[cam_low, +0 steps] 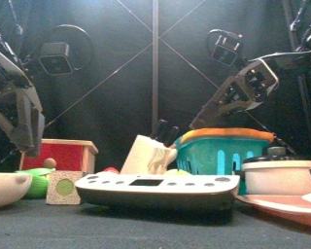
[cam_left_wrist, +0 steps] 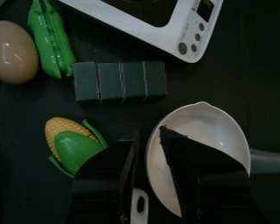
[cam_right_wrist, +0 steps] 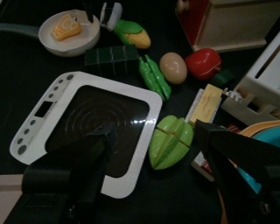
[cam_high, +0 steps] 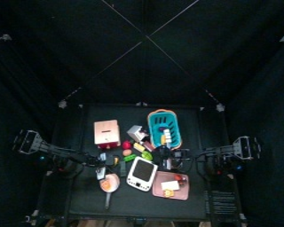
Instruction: Place pan to left bottom corner
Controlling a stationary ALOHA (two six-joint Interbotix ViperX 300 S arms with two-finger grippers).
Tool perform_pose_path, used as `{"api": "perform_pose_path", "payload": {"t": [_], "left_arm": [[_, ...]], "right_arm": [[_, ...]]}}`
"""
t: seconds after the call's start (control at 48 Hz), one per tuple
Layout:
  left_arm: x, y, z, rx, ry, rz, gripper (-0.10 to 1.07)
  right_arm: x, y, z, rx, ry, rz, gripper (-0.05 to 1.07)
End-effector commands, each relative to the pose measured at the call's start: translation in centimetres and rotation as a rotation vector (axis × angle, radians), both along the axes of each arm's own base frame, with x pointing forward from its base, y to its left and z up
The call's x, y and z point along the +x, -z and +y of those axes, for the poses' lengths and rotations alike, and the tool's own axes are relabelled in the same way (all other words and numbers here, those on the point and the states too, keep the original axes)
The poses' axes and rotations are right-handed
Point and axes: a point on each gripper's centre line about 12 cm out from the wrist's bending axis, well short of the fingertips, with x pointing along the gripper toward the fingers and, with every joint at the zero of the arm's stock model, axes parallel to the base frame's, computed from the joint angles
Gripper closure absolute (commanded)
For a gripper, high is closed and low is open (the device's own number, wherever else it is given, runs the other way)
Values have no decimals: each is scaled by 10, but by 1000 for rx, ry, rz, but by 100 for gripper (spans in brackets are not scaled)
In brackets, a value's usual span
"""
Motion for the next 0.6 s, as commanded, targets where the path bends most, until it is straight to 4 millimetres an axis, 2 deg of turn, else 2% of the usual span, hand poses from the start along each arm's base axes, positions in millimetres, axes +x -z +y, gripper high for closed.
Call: {"api": "perform_pose_path", "payload": {"t": [0.0, 0.354, 0.583], "left_arm": [[4, -6, 1, -3, -5, -23, 29], [11, -12, 4, -87, -99, -25, 29], [31, -35, 6, -233, -213, -32, 29]], "right_arm": [[5, -12, -2, -5, 4, -38, 2], [5, -12, -2, -5, 4, -40, 2], [5, -12, -1, -5, 2, -38, 2]]}}
